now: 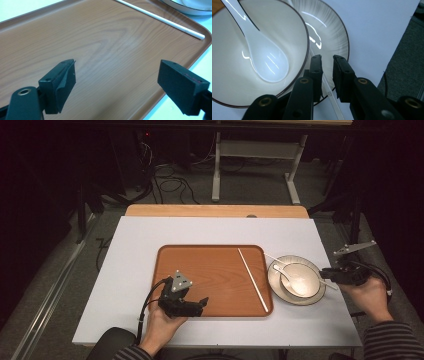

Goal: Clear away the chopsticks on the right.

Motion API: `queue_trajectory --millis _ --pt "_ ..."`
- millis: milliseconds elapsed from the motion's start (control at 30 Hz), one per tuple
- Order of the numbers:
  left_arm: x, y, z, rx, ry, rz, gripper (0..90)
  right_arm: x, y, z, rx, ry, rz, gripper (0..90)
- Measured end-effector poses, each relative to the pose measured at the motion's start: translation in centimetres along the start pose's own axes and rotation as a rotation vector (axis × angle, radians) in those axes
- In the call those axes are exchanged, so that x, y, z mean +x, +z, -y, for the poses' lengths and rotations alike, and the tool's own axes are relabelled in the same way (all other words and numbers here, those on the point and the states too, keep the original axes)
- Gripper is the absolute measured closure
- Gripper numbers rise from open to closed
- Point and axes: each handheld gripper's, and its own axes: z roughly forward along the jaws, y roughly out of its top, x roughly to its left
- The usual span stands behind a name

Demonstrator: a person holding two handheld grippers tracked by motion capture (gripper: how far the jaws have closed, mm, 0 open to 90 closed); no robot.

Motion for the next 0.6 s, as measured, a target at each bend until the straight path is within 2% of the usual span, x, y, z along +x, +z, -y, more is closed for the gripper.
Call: queue_trajectory --millis 33,133,600 --pt "0.0 0.0 0.0 0.0 -0.001 0.0 15.6 0.0 0.5 0.2 0.027 -0.011 0.002 79.0" --pt "0.0 0.0 0.0 0.002 -0.002 -0.001 15.6 0.1 1.1 0.3 0.052 -0.022 -0.006 78.5" --pt "0.0 0.0 0.0 0.002 0.0 -0.001 15.6 0.2 3.0 0.1 0.134 -0.038 -0.002 77.9"
